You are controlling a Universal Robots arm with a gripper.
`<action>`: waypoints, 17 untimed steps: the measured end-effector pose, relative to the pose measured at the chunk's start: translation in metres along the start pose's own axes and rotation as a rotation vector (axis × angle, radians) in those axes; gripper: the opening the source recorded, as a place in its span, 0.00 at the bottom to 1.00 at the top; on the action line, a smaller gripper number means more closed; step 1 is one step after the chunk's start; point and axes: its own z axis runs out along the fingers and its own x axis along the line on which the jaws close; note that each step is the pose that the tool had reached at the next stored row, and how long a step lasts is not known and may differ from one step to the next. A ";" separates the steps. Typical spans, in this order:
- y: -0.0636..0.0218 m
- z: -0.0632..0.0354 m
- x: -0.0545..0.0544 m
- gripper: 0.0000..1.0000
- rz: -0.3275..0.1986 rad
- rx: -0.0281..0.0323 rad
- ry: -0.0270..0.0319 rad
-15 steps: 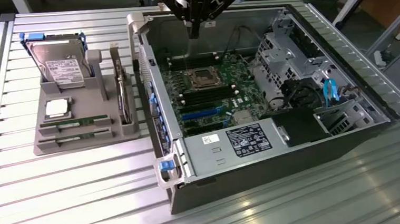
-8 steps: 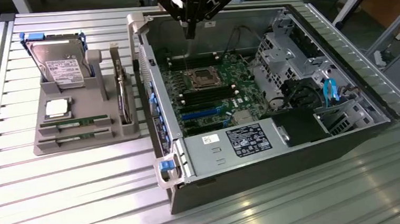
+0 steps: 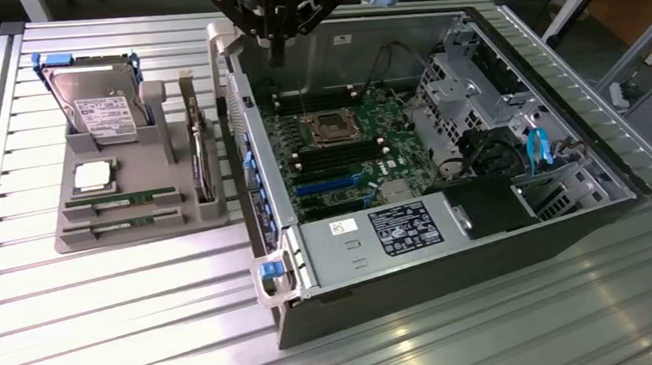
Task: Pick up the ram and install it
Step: 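Reach for the ram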
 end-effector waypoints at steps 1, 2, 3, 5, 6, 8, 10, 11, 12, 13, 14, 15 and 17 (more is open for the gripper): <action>-0.0006 -0.0003 0.008 0.09 0.000 0.0001 0.0001; -0.0012 -0.0004 0.015 0.09 0.000 0.0000 0.0000; -0.0018 -0.0006 0.024 0.09 0.000 0.0000 0.0000; -0.0030 -0.0011 0.039 0.09 0.000 0.0001 0.0000; -0.0035 -0.0012 0.046 0.09 0.000 -0.0001 -0.0001; -0.0046 -0.0017 0.061 0.09 0.000 0.0001 0.0000; -0.0060 -0.0022 0.080 0.09 0.000 0.0000 -0.0002; -0.0069 -0.0026 0.092 0.09 0.000 0.0001 -0.0003; -0.0075 -0.0027 0.100 0.09 0.000 0.0000 -0.0005; -0.0083 -0.0031 0.111 0.09 0.000 0.0000 -0.0005; -0.0089 -0.0033 0.118 0.09 0.000 0.0000 -0.0006; -0.0094 -0.0035 0.125 0.09 0.000 0.0000 -0.0006; -0.0103 -0.0038 0.136 0.09 0.000 0.0001 -0.0006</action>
